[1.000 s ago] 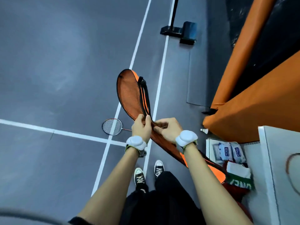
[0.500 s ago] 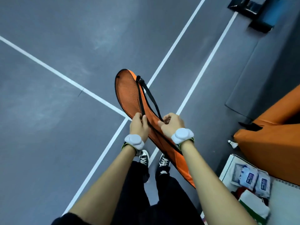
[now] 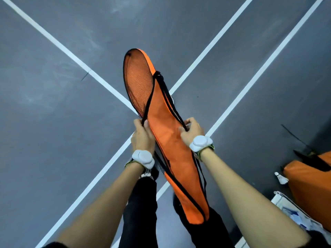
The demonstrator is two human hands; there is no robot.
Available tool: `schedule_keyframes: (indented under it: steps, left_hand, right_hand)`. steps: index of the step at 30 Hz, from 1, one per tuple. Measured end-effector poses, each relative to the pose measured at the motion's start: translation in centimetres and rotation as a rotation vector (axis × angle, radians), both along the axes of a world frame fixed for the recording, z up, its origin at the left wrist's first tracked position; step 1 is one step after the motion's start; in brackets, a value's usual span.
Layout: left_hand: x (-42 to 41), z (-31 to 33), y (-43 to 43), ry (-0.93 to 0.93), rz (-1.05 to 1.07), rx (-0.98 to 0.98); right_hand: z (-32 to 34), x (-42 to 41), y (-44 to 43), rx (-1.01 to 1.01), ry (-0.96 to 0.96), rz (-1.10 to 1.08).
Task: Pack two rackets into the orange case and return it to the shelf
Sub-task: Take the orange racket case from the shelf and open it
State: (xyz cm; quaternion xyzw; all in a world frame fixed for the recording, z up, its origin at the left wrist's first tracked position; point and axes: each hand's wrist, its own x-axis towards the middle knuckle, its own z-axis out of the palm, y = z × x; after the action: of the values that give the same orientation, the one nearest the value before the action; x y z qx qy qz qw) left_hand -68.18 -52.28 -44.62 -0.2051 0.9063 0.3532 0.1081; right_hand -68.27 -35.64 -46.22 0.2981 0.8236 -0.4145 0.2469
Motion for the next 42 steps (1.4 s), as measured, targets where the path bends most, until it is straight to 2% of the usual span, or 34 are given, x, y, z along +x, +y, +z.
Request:
schedule_keyframes:
  steps: [3,5,7,8,11,18,23,26,34,39,42]
  left_hand:
    - [-2.5,-7.2,-2.0,0.017,-0.114,-0.03]
    - [-4.1,-14.8,-3.8,0.023,-0.117,-0.041]
    - [-5.0,-19.4,-5.0,0.041,-0.148,-0.057]
    - [-5.6,-24.1,-6.0,0.063,-0.14,-0.079]
    - [-6.9,-28.1,-7.0,0.11,-0.161,-0.085]
    - [-9.8,-45.2,-9.5,0.126,-0.163,-0.148]
    - [-12.6,-52.1,-10.2,0.111,-0.28,-0.166]
    - [-13.8,-54.2,-9.7,0.136,-0.309,-0.122]
    - [-15.7,-57.8,-7.3,0.305,-0.221,-0.098]
    - [-15.5,-57.7,-8.1,0.338,-0.308,-0.137]
    - [-15.7,-57.5,-8.6,0.331,-0.279,-0.132]
  right_hand:
    - [-7.7,-2.4,-2.2,0.011,-0.016,0.042]
    - [-15.3,-3.7,-4.1,0.024,0.014,0.042]
    - [-20.0,-4.3,-4.9,0.023,0.026,0.029]
    - [-25.2,-4.9,-6.1,0.025,0.053,0.035]
    - [-28.8,-5.9,-6.2,0.001,0.089,0.019]
    - [-44.5,-8.4,-8.7,-0.03,0.111,0.049]
    - [-51.5,-10.9,-9.6,-0.047,0.135,0.016]
    - [-54.1,-12.1,-9.9,-0.031,0.184,0.002]
    - [-58.8,-14.5,-9.7,0.014,0.269,0.049]
    - [-59.2,-14.4,-9.8,-0.036,0.322,0.029]
    - [-58.5,-14.1,-8.8,-0.018,0.373,0.004]
